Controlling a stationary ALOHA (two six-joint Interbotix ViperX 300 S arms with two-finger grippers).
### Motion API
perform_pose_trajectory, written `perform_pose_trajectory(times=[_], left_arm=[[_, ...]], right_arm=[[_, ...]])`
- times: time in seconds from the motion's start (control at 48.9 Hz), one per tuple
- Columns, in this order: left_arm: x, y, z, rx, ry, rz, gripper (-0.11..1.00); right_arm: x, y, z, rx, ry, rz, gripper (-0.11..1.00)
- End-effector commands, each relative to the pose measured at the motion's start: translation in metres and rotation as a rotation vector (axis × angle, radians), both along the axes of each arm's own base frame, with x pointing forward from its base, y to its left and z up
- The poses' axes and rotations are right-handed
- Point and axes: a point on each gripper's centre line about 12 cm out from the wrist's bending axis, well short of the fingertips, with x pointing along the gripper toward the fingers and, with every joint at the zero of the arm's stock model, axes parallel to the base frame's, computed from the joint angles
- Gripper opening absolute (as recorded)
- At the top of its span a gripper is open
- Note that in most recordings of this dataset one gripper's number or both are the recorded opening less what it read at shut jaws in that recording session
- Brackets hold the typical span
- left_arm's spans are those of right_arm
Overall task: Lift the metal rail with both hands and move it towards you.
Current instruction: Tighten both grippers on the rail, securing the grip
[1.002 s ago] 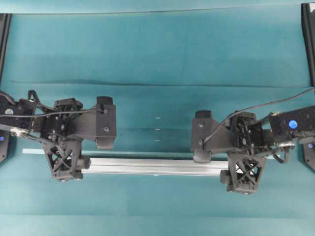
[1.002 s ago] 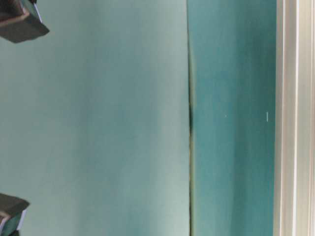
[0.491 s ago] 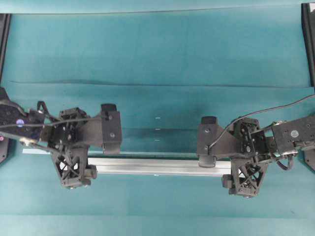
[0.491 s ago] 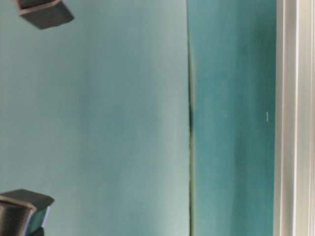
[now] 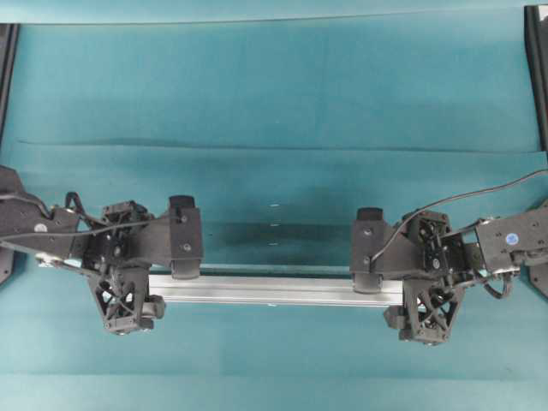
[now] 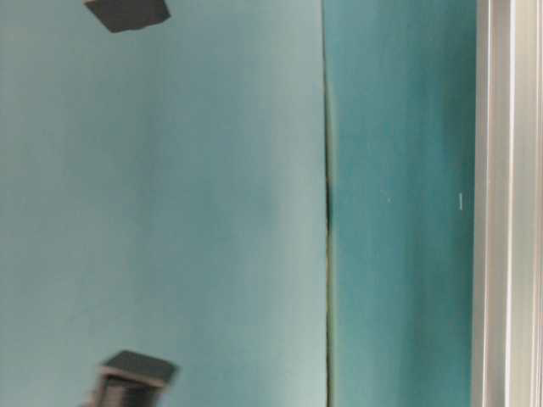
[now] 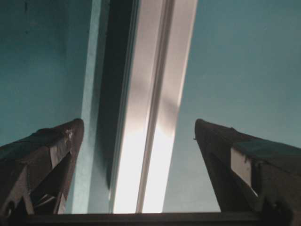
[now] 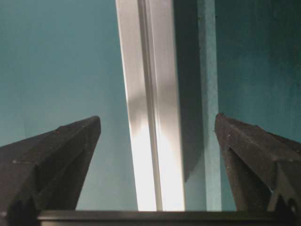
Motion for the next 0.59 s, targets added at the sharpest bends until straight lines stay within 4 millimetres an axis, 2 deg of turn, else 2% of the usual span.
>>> perform_pose_trajectory(times=[0.0,0.266,0.573], left_arm=[[0.002,-0.001,-0.005,0.000,-0.011,-0.007,0.98],[0.008,-0.002,-0.032,-0.005,-0.015,0.000,0.98],[0.013,-0.003,-0.044,-0.005,-0.023,-0.006,0.98]], right_arm=[[0.000,0.001,-0.009,-0.004,0.018,0.004,1.00],[-0.001,0.000,-0.033,-0.010,0.031,0.003,1.00],[0.001,0.001,-0.044,-0.014,0.050,0.001,1.00]])
